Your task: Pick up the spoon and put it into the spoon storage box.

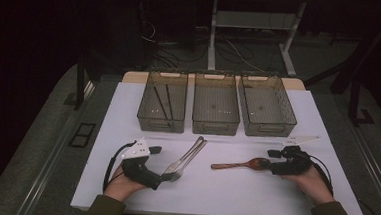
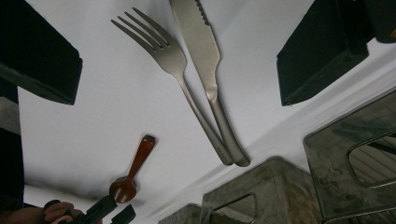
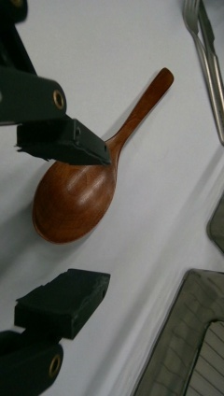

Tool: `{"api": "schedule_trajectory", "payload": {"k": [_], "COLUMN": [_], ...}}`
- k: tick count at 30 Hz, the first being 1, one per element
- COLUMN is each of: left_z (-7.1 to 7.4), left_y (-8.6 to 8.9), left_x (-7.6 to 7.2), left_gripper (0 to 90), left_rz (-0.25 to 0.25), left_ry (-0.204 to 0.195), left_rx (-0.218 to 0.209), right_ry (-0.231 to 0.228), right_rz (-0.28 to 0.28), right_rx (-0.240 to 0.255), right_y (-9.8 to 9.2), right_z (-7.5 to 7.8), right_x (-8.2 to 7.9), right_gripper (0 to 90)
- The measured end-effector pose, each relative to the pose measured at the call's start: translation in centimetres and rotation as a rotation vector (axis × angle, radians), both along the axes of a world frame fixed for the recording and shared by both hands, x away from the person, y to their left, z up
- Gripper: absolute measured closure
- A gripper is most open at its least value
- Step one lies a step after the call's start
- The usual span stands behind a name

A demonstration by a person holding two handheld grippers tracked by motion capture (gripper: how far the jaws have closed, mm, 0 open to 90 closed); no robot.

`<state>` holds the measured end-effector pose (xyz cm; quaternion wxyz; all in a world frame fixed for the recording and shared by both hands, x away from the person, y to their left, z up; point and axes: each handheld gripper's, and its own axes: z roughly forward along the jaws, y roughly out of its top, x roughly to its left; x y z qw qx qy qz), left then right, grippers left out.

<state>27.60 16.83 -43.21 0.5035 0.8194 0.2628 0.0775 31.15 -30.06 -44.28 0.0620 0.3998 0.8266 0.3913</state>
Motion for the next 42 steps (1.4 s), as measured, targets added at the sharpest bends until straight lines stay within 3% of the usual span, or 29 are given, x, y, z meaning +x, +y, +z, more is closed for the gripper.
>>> {"api": "schedule_trajectory", "payload": {"k": [17, 21, 29, 42], "left_z": [-0.01, 0.0, -0.02, -0.12], "left_y": [-0.01, -0.02, -0.01, -0.19], "left_x": [-0.05, -0.07, -0.05, -0.1], "left_gripper": [0.0, 0.0, 0.0, 0.0], "left_rz": [0.0, -0.001, -0.003, -0.014], "left_ry": [0.0, 0.0, 0.0, 0.005], "left_rx": [-0.002, -0.004, 0.001, 0.006], "right_ry": [-0.001, -0.012, -0.015, -0.003], "right_rz": [0.068, 0.106, 0.168, 0.198], "right_rx": [-0.08, -0.096, -0.103, -0.099], "right_y": [0.66, 0.74, 0.84, 0.58], "right_z": [-0.6, -0.53, -0.41, -0.19], "right_x": [-0.11, -0.31, -0.59, -0.7], "right_gripper": [47.9, 55.9, 65.9, 75.4]}}
